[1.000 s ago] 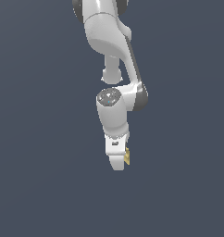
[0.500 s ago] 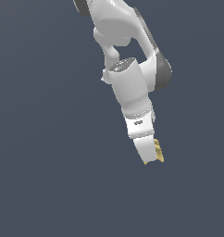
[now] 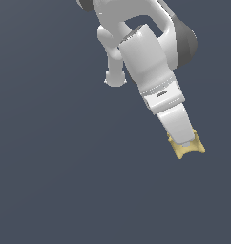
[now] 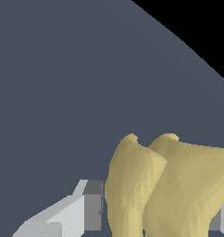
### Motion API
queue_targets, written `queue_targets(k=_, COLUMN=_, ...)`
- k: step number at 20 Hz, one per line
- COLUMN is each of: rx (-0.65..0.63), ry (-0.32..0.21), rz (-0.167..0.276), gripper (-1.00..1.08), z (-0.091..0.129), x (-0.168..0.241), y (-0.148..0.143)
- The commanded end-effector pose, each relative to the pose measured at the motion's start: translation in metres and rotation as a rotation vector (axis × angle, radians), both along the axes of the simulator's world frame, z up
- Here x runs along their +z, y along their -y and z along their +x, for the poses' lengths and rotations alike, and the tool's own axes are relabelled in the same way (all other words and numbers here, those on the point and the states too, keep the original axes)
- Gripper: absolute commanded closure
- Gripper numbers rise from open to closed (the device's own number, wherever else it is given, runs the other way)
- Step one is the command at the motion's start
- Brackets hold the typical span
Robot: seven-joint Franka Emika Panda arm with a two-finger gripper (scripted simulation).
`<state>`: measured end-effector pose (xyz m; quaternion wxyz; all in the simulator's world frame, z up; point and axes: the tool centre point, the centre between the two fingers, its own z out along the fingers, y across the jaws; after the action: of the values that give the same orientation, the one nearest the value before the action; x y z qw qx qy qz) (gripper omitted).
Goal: Pick up the object and move it to a goal position.
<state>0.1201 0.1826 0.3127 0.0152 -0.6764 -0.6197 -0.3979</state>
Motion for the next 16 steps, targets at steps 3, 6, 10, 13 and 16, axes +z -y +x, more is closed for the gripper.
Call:
queue_targets(k=3, rx=-0.001, ry=0.063, rz=0.063, gripper=1.08, z=-0.004, x=0.037, y=-0.013)
queue_targets(k=6, rx=-0.001, ry=0.101, rz=0.100, gripper=1.08, z=-0.007, x=0.059, y=-0.020)
queue_targets(k=10, rx=-0.002, ry=0.148, rz=0.147, gripper=1.08, z=-0.013, x=0.087, y=-0.027)
queue_targets(k=13, rx=-0.002, ry=0.181, rz=0.180, gripper=1.08, z=-0.017, x=0.107, y=-0.032)
queue_targets(k=16, rx=-0.001, ry=0.212, rz=0.212, gripper=1.08, z=-0.022, x=0.126, y=-0.035)
